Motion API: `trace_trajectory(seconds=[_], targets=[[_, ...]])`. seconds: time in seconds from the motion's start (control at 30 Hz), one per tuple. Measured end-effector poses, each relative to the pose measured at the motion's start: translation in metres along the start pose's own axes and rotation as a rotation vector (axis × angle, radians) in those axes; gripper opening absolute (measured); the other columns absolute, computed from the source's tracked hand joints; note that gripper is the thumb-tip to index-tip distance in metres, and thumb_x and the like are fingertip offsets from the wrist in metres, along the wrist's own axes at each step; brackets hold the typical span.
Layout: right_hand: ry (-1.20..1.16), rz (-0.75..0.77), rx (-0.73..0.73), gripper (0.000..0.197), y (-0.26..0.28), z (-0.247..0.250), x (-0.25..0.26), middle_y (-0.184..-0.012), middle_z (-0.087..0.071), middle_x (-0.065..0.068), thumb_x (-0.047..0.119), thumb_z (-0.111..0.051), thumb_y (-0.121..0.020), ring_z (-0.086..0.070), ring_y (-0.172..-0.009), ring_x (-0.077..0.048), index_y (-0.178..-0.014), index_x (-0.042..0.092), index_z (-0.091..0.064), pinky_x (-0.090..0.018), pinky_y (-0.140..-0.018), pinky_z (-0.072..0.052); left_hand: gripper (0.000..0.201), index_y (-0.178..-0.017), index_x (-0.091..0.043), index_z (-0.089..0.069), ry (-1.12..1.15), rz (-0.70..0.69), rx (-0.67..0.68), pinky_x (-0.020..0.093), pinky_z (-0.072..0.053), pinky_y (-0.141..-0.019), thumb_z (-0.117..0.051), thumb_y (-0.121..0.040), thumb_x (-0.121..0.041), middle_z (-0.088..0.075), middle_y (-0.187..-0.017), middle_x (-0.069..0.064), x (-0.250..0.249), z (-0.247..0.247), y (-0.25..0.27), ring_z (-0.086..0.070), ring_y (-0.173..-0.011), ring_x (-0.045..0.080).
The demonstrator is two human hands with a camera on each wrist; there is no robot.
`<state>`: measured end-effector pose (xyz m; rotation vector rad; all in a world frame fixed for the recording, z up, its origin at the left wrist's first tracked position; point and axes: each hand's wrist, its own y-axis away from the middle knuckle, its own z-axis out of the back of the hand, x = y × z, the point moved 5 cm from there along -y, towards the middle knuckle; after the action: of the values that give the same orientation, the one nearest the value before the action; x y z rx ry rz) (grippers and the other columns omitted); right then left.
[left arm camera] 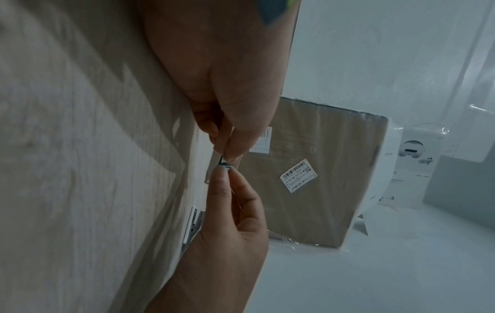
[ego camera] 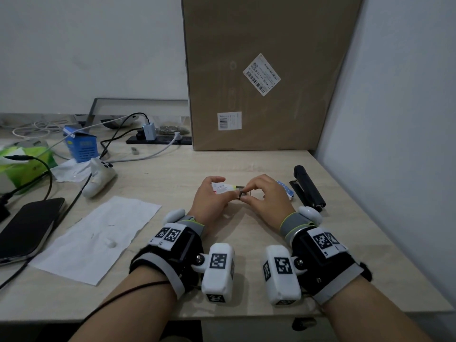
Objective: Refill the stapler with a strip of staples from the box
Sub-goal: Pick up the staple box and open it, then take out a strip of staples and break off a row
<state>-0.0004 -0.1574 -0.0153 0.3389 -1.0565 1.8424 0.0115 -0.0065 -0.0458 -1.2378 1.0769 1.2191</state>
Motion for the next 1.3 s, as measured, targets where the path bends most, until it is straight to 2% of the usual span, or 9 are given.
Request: trace_trajectory(seconds=[0.13, 0.3, 0.43, 0.57, 0.67, 0.8, 0.97, 1.17, 1.3], targets=[[-0.097, -0.101, -0.025, 0.015, 0.003, 0.000, -0.005, -0.092, -0.058, 0.001, 0.013, -0.074, -0.072, -0.053, -0.089, -0.012, -0.077, 0.022, -0.062, -0.011, -0.070, -0.035, 0.062, -0.113, -0.024, -0.052, -0.016, -0.016, -0.016, 0.038, -0.051, -0.075, -0.075, -0.057, -0.036, -0.063, -0.108, 0.013, 0.001, 0.001, -0.001, -0.058, -0.082, 0.020], [-0.450, -0.311, -0.203, 0.015, 0.004, 0.010, -0.015, -0.088, -0.067, 0.001, 0.010, -0.073, -0.074, -0.064, -0.086, -0.012, -0.075, 0.019, -0.062, -0.023, -0.077, -0.052, 0.067, -0.111, -0.023, -0.053, 0.032, 0.008, -0.095, 0.041, -0.052, -0.075, -0.075, -0.050, -0.041, -0.062, -0.111, 0.016, 0.000, 0.006, -0.001, -0.057, -0.082, 0.022], [-0.718, -0.534, -0.324, 0.010, 0.010, 0.015, -0.027, -0.081, -0.070, -0.005, 0.006, -0.069, -0.078, -0.067, -0.068, -0.008, -0.083, 0.012, -0.062, -0.017, -0.059, -0.052, 0.057, -0.115, -0.020, -0.051, 0.066, 0.046, -0.185, 0.037, -0.053, -0.067, -0.076, -0.065, -0.028, -0.059, -0.114, 0.015, 0.004, 0.016, -0.006, -0.060, -0.087, 0.026], [-0.631, -0.614, -0.180, 0.008, 0.013, 0.004, -0.030, -0.076, -0.068, -0.007, 0.004, -0.068, -0.077, -0.064, -0.065, -0.013, -0.085, 0.004, -0.066, -0.024, -0.058, -0.049, 0.060, -0.111, -0.020, -0.053, 0.068, 0.059, -0.217, 0.043, -0.055, -0.079, -0.074, -0.056, -0.034, -0.061, -0.114, 0.014, 0.004, 0.019, -0.007, -0.063, -0.098, 0.029], [-0.548, -0.555, -0.107, 0.009, 0.012, 0.000, -0.027, -0.072, -0.065, -0.008, -0.003, -0.065, -0.078, -0.058, -0.062, -0.015, -0.086, -0.003, -0.067, -0.013, -0.053, -0.051, 0.056, -0.112, -0.018, -0.054, 0.068, 0.045, -0.208, 0.035, -0.051, -0.070, -0.076, -0.062, -0.029, -0.062, -0.112, 0.014, 0.006, 0.018, -0.008, -0.063, -0.094, 0.027], [-0.275, -0.439, -0.042, 0.008, 0.011, 0.002, -0.023, -0.077, -0.067, -0.005, 0.000, -0.067, -0.077, -0.057, -0.064, -0.005, -0.084, 0.000, -0.071, 0.000, -0.055, -0.042, 0.056, -0.113, -0.017, -0.054, 0.050, 0.042, -0.207, 0.038, -0.053, -0.077, -0.076, -0.062, -0.027, -0.063, -0.112, 0.013, 0.005, 0.018, -0.008, -0.064, -0.098, 0.028], [-0.069, -0.404, 0.016, 0.008, 0.008, 0.003, -0.023, -0.092, -0.073, -0.009, 0.009, -0.069, -0.077, -0.060, -0.080, -0.012, -0.082, 0.007, -0.074, -0.024, -0.083, -0.048, 0.055, -0.112, -0.018, -0.054, 0.037, 0.031, -0.188, 0.036, -0.052, -0.076, -0.076, -0.063, -0.028, -0.063, -0.112, 0.013, 0.004, 0.016, -0.007, -0.064, -0.100, 0.028], [0.028, -0.421, 0.067, 0.029, 0.007, 0.002, -0.025, -0.113, -0.061, -0.007, 0.016, -0.068, -0.079, -0.053, -0.097, -0.015, -0.107, 0.010, -0.066, -0.024, -0.089, -0.039, 0.056, -0.115, -0.016, -0.054, 0.027, 0.015, -0.158, 0.032, -0.051, -0.074, -0.075, -0.064, -0.028, -0.063, -0.108, 0.010, -0.001, 0.014, -0.004, -0.064, -0.095, 0.024], [0.052, -0.430, 0.066, 0.015, 0.006, 0.003, -0.024, -0.101, -0.071, -0.008, 0.016, -0.068, -0.079, -0.062, -0.095, -0.018, -0.091, 0.009, -0.073, -0.019, -0.077, -0.038, 0.047, -0.117, -0.013, -0.052, 0.048, 0.011, -0.133, 0.029, -0.049, -0.069, -0.073, -0.075, -0.017, -0.063, -0.095, 0.005, -0.003, 0.012, -0.003, -0.062, -0.081, 0.017]])
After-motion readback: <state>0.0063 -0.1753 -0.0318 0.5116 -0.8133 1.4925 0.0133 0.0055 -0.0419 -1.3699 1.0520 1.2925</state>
